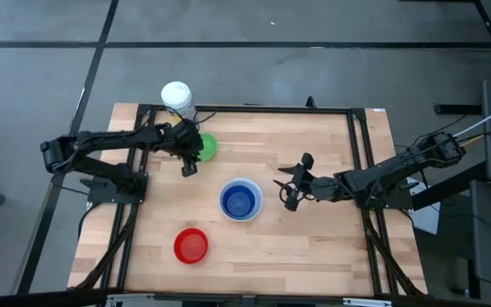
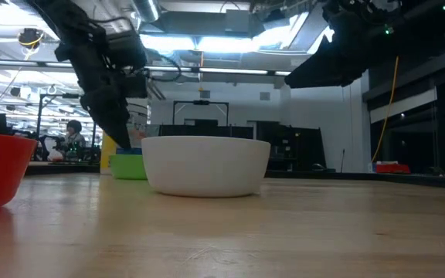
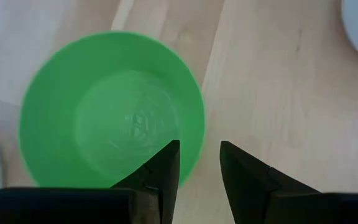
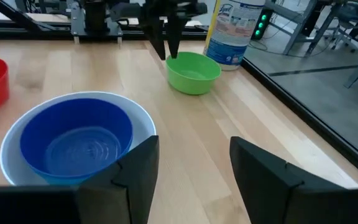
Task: Nest bowls inside each other
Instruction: Stack the green bowl on the blue bowl
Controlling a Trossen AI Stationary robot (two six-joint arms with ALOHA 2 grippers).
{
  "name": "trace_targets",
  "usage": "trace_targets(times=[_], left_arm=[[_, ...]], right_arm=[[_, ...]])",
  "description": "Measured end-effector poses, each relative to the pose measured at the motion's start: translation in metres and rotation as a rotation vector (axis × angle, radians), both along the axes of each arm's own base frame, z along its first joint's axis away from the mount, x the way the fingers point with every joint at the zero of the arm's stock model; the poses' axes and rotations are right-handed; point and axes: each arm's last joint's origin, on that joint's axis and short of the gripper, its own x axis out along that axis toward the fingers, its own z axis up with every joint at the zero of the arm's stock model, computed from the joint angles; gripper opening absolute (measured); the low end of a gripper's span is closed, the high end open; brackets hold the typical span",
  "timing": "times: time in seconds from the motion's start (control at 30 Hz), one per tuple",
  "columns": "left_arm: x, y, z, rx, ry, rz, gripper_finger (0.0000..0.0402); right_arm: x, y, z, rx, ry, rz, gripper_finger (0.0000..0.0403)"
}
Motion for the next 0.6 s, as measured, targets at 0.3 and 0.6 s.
trace_targets(times=[0.3, 0.6], left_arm=[[0.009, 0.007, -0.018, -0.016, 0.046, -0.009, 0.0112], [0.010, 0.005, -0.023, 0.011, 0.087, -0.061, 0.0021]], right_arm=[[0.000, 0.000, 0.000, 0.000, 0.003, 0.009, 0.0220], [0.000, 0.000, 0.000, 0.000, 0.003, 0.009, 0.0196]])
